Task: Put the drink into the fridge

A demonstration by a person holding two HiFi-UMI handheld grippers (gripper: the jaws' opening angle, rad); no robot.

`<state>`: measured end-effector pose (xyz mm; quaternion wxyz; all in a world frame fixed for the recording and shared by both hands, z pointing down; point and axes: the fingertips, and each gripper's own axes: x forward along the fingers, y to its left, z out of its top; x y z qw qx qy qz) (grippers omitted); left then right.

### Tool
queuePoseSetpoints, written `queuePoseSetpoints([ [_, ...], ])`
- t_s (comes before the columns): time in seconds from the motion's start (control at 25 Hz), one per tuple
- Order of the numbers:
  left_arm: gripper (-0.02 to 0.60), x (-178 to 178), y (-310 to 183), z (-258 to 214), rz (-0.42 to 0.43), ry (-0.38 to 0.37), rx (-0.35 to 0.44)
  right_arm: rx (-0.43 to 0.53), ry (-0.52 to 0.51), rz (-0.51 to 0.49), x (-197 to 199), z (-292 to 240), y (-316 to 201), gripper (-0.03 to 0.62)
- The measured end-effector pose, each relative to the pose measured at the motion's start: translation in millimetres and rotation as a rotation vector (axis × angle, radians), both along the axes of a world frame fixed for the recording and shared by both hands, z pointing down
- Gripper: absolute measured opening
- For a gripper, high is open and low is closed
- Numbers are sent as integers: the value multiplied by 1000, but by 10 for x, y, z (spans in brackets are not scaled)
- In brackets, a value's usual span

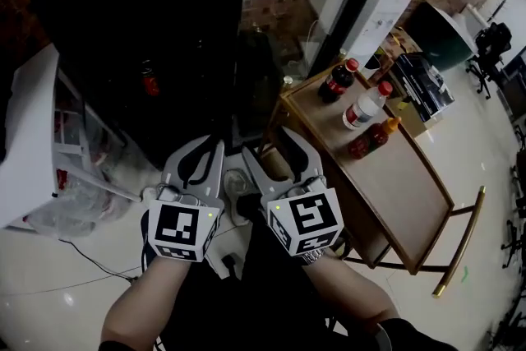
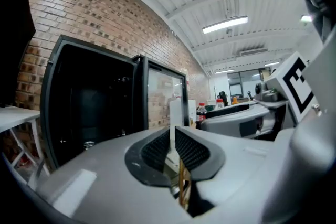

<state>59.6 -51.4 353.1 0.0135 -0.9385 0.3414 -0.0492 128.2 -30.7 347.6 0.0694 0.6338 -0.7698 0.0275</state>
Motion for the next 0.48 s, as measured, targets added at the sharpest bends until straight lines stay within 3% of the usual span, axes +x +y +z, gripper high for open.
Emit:
queuePoseSetpoints([
  [0.48,32,1106,1002,-199,184,1,43,1,28,255,1328,-115,1069,267],
])
